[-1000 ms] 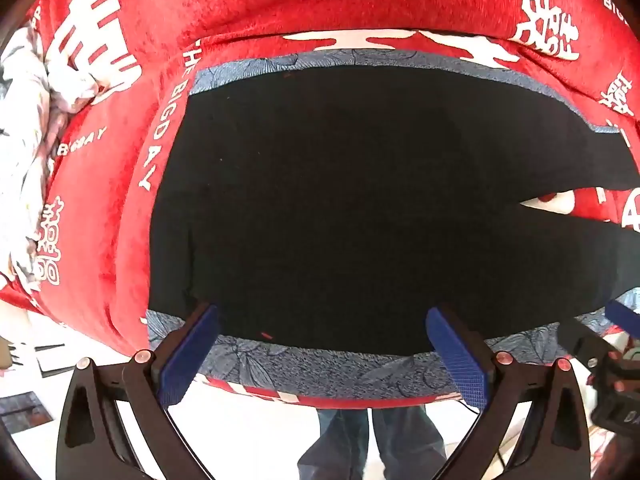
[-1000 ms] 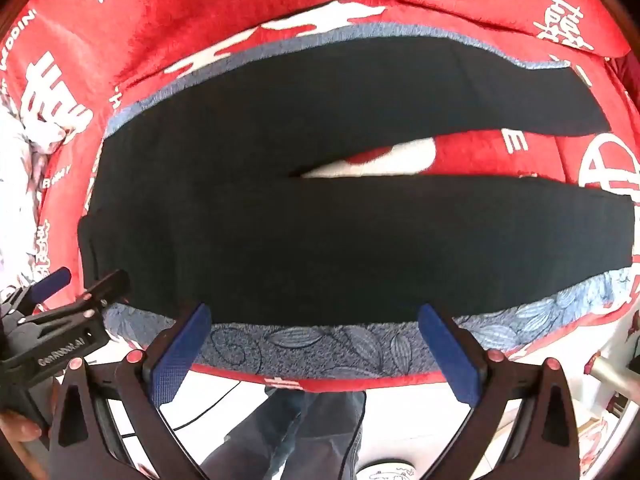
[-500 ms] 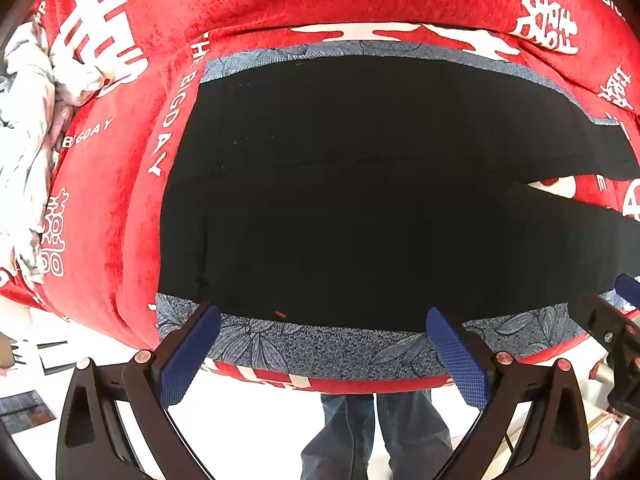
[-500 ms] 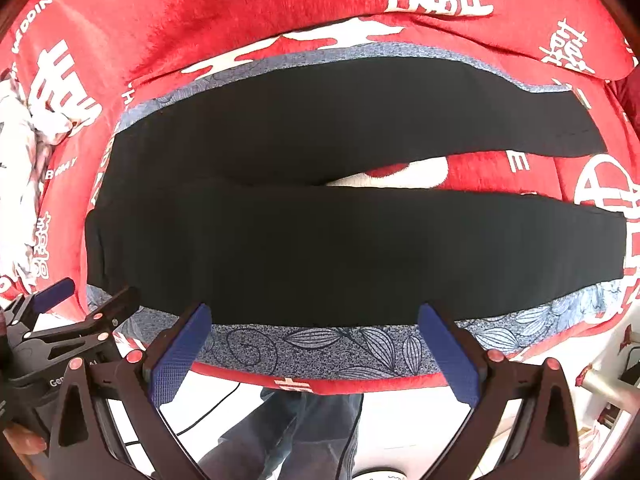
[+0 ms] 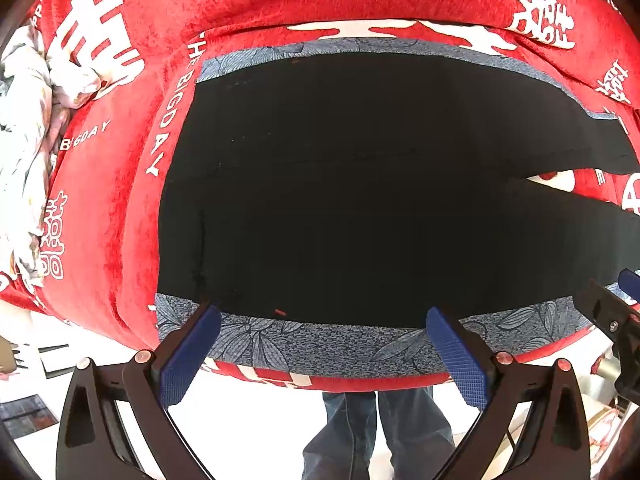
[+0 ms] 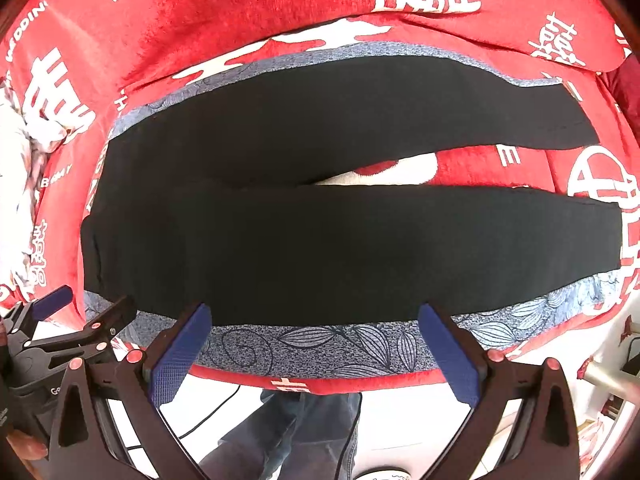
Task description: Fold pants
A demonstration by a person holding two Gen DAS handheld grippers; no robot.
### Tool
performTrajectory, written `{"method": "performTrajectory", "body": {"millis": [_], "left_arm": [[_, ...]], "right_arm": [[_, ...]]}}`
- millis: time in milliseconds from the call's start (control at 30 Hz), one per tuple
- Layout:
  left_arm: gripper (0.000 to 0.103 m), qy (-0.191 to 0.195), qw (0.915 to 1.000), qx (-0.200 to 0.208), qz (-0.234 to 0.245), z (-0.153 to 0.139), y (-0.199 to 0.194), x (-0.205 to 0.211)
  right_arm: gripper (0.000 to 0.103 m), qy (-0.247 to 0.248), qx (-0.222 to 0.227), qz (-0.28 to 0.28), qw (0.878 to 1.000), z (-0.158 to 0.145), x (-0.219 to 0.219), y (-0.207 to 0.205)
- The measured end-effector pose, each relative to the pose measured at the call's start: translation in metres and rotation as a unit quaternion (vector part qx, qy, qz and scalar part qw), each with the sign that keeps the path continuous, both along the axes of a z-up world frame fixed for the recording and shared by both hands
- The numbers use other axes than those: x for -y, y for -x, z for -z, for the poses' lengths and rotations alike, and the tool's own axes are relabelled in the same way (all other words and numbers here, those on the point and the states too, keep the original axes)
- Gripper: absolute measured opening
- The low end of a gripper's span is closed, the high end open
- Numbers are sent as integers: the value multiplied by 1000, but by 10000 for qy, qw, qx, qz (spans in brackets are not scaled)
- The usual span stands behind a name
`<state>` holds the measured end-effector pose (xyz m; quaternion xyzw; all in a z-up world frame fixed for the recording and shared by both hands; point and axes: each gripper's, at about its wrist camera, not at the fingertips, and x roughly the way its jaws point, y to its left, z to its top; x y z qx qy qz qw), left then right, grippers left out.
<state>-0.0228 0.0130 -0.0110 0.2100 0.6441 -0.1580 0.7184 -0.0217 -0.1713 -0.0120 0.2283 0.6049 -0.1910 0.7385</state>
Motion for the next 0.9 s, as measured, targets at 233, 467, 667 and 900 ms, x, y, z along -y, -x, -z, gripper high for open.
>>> {"method": "performTrajectory", "body": {"millis": [233,467,667,900], "left_arm": [[103,-9,9999,-82,-61,4,-2,-6],[103,-21,9999,-70,-97,6,-4,-10],[103,-43,9999,-82,-111,7,-5,-15],[103,-46,9999,-85,-123,8,-4,-17]], "right_arm": [[103,5,-62,-10,10000,3,-3,-3],[103,11,-118,-28,9999,7,-4,-7],[103,36,-131,-44,9999,7,-6,-8],[103,56,-144,-53,9999,9,-9,-9]]}}
